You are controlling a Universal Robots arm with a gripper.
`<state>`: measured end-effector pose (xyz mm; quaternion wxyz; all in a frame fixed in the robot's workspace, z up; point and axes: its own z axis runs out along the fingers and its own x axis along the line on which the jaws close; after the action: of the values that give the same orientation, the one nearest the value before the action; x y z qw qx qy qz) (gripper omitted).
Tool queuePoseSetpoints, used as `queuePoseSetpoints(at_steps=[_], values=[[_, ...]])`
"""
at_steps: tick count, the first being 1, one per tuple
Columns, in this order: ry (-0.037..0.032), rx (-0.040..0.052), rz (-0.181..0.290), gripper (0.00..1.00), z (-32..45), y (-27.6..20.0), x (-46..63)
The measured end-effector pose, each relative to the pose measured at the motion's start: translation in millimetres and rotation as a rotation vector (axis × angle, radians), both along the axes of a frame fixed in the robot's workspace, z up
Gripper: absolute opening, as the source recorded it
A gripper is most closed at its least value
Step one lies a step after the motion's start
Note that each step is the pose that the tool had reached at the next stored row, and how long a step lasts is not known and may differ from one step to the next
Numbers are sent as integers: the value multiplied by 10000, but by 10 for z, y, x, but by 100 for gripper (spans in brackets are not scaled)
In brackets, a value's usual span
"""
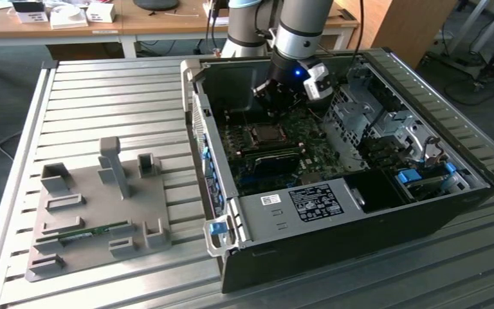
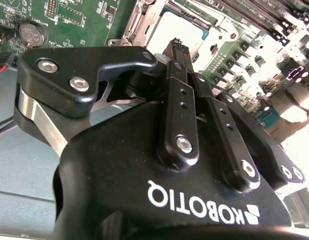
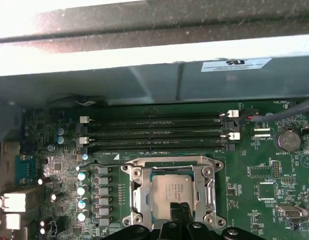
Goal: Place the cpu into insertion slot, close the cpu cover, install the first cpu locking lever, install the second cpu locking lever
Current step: 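Close the cpu cover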
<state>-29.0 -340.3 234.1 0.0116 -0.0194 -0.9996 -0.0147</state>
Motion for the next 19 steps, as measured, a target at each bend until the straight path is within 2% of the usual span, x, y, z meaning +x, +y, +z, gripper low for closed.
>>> queuePoseSetpoints(at_steps=[9,14,19], values=[[-63,3,1126,11,-9,0,-4],[-82,2,1157,11,-25,1,-80],[-78,-9,950,11,-43,0,-93]])
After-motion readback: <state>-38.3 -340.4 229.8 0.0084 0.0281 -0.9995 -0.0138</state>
